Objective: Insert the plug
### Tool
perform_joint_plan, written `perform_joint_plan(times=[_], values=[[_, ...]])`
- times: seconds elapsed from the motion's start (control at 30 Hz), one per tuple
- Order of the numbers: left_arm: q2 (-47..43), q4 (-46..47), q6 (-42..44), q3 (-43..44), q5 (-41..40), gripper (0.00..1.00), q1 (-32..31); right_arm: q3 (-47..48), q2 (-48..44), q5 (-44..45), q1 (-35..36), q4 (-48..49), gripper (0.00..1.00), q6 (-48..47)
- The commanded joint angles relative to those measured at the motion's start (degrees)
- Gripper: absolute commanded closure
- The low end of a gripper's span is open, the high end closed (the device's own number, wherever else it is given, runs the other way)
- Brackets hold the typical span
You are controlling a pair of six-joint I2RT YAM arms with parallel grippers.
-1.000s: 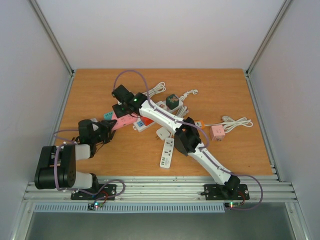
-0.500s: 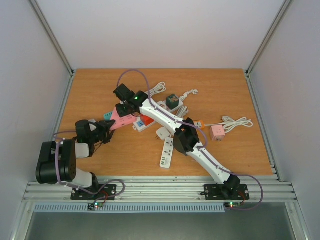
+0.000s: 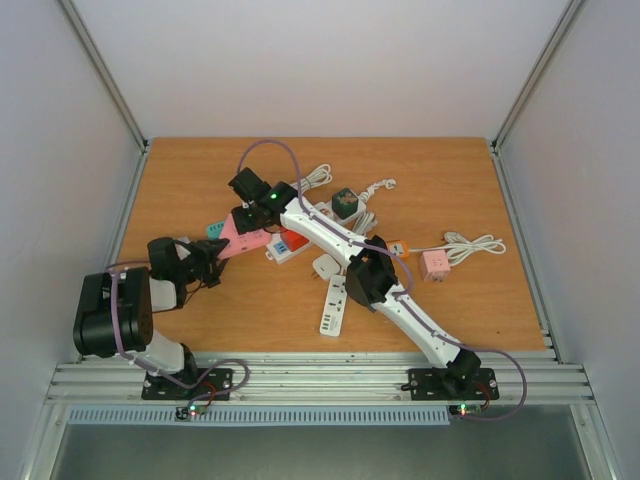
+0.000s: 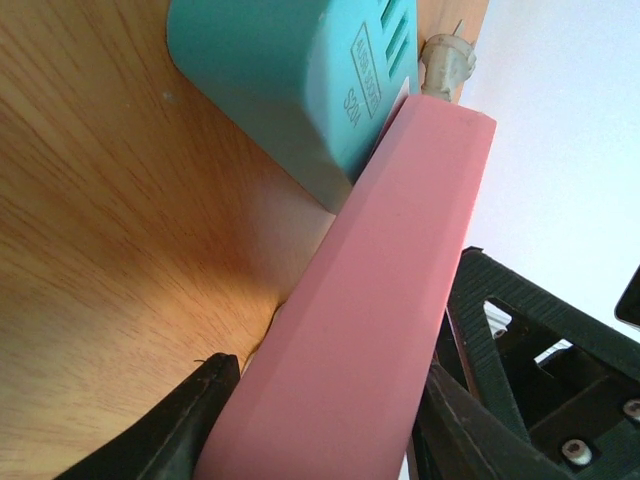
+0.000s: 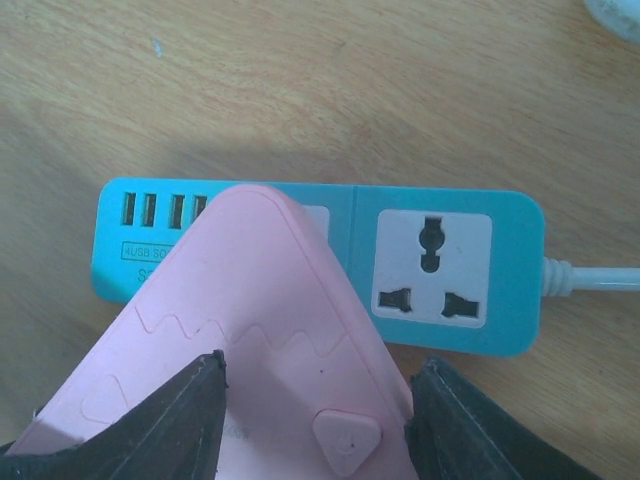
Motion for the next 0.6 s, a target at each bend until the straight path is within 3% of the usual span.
perform_joint_plan(times=[0.0,0.27,0.43,0.57], values=[[2.87,-14.7,-3.88,-0.8,-6.72,0.59,0.49,-0.98,1.39,-5.06,1.48,-5.61,0.45,-0.22],[-1.85,-22.64,0.16,3.12,-7.41,0.51,0.46,-1.16,-9.65,-4.29,1.35,-4.9,0.17,-5.45],[-2.58,-26.74,2.56,6.14,-6.81,0.44,0.49,-3.61,-17.62,-2.4,1.06,-6.22,0.14,-7.23],[-3.51,-29.38,3.99,7.79,-6.72,0.38,0.57,-11.44,-25.79,-1.45,1.02,-5.08,0.14,-7.05]])
